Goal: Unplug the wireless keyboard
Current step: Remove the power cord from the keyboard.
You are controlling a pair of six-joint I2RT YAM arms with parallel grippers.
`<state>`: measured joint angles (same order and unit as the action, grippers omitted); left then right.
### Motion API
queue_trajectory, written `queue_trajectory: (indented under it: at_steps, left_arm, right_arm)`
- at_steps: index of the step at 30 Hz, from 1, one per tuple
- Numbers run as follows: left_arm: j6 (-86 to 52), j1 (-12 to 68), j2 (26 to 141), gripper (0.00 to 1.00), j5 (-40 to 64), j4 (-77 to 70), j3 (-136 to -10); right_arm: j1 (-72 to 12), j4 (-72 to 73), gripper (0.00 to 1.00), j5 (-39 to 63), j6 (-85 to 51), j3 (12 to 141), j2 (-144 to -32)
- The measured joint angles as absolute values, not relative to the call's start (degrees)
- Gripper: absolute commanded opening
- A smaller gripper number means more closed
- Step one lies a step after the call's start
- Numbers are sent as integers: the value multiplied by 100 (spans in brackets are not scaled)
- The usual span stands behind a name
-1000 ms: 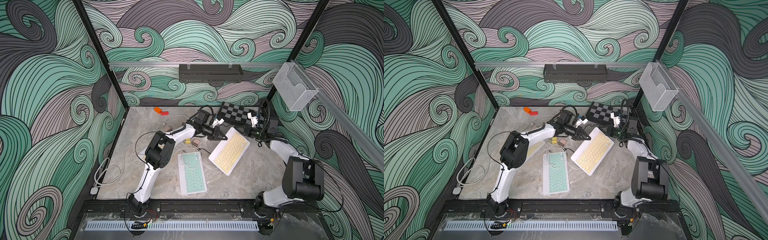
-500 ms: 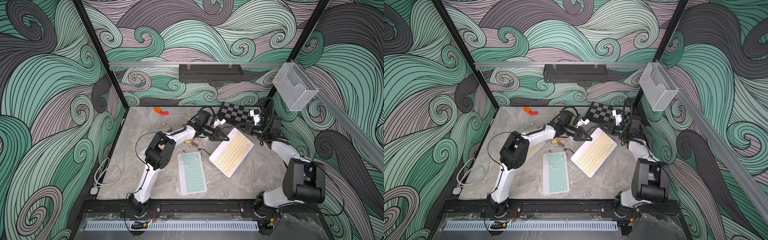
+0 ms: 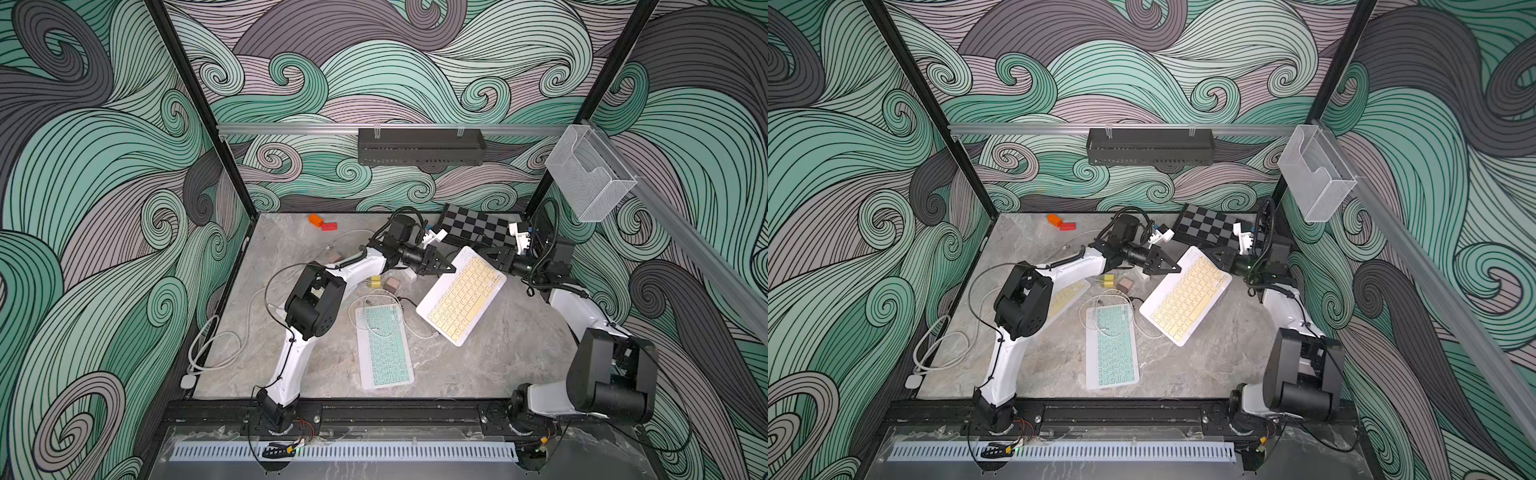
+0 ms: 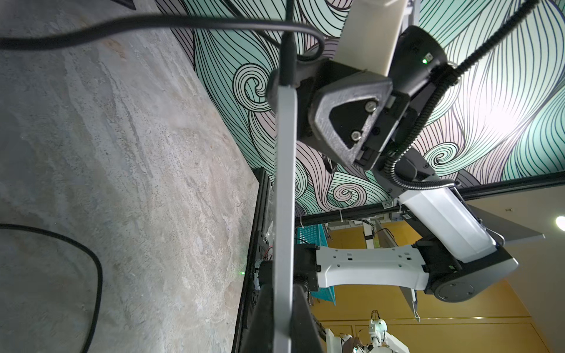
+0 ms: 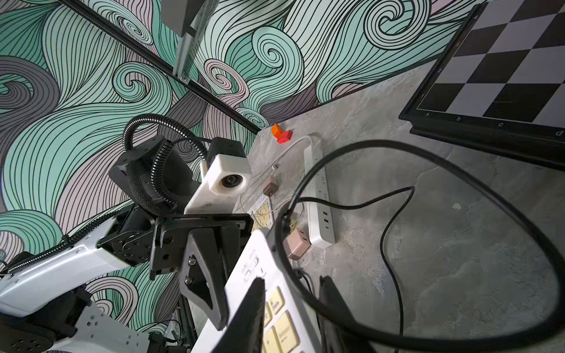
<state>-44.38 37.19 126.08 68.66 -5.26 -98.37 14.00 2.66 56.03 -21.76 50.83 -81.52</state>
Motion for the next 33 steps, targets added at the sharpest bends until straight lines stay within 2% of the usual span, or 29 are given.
queue_trajectory:
  at_steps: [14,21,28,31,33]
  left_arm:
    - [-4392,3758,12602,0,7150,-464,-9828]
    - [-4340,3776,12602,0,7188,-467,-9828]
    - [-4287,3785,12602,0,7207,-456,-9828]
    - [-4252,3780,12602,0,7210,-462,-9817]
    - [-4239,3778,12602,0,7214,-469,-9802]
  right_arm:
    - [1190,489,32,6049,-2259,5190,-8337]
    - [1179,648,24,6143,-2486,5201,-8392]
    - [1149,860,10,6184,-2755,5216,-8464]
    - [1149,878,0,6202,-2838,5223,-8464]
    - [1149,880,0,6204,-2884,5223,-8464]
